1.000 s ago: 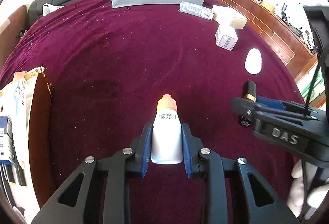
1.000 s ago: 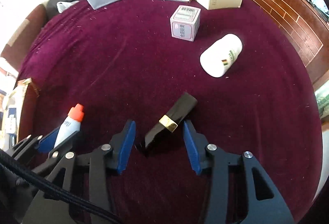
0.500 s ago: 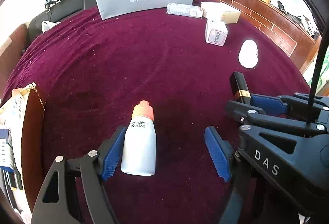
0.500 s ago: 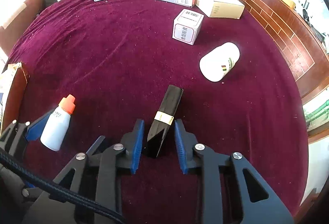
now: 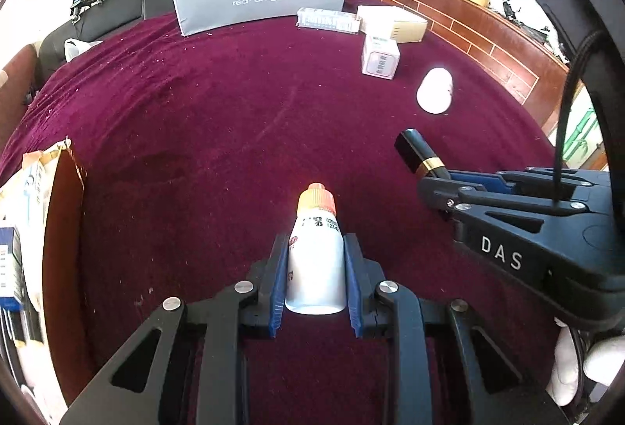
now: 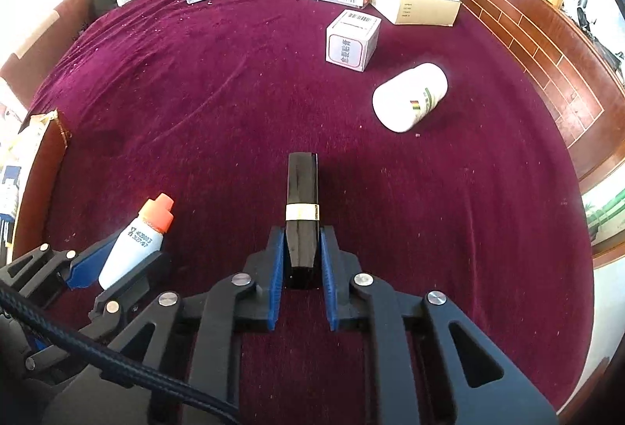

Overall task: Organize objects
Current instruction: 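Carry the bottle and lipstick into the tray and open both grippers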

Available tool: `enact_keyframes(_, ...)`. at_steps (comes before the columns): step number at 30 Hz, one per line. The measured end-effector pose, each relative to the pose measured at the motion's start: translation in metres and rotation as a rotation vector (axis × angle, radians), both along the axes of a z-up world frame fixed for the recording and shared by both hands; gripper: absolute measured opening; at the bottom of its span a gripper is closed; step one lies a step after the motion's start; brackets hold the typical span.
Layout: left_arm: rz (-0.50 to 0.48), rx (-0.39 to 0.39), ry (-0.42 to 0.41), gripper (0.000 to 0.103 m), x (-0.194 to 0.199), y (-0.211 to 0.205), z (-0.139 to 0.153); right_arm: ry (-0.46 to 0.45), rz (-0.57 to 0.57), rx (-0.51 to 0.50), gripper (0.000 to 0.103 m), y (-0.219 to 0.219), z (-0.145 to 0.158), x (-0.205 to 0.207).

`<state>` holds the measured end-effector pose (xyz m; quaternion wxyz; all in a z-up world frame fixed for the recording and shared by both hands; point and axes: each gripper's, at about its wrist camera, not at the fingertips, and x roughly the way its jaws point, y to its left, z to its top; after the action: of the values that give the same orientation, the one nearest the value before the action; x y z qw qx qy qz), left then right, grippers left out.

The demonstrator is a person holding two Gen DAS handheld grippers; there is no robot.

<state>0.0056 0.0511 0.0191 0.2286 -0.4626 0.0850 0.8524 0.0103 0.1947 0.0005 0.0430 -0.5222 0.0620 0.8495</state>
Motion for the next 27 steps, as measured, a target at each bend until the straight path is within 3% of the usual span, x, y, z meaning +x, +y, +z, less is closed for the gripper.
enact_keyframes(27,0.031,0.135,0.079,0.022,0.056,-0.058,0.049,0.165,0.114,-0.010,0.015,-0.056,0.065,0.056)
